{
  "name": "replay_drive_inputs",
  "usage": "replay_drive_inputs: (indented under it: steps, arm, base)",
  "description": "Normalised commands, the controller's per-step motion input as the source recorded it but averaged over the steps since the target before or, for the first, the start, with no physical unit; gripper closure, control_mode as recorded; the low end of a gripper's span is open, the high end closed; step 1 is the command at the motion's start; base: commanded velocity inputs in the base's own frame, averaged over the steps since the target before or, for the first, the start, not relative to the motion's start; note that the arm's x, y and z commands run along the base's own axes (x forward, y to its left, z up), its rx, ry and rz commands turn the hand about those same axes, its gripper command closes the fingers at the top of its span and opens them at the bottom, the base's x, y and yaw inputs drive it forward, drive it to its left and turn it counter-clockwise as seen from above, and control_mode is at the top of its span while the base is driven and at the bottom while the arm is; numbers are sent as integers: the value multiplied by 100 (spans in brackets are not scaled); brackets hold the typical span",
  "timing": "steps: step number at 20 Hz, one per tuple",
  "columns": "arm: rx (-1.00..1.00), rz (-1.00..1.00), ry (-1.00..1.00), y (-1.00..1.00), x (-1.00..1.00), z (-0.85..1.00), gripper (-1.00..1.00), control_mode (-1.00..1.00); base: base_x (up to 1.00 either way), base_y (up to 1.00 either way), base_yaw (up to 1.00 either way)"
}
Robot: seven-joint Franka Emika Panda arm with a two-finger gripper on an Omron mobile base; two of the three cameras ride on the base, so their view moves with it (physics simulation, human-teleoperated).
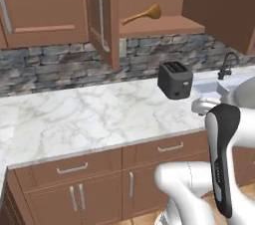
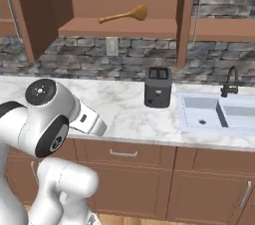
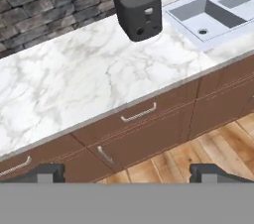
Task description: Organize the utensils by type. Pick up the wooden spoons from the counter and place them in the open cabinet. Then pick up the metallic utensils from the counter and place them in the open drawer.
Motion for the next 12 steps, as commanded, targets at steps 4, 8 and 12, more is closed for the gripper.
replay_drive_inputs:
  steps: [4, 8, 12]
  arm:
    - [0, 0, 0, 0, 0, 0, -100, 100]
    - [0, 0, 0, 0, 0, 0, -100, 100]
    - [0, 0, 0, 0, 0, 0, -100, 100]
  base:
    - [-21, -16, -54]
    - [-3, -11, -59]
    - [0, -18, -62]
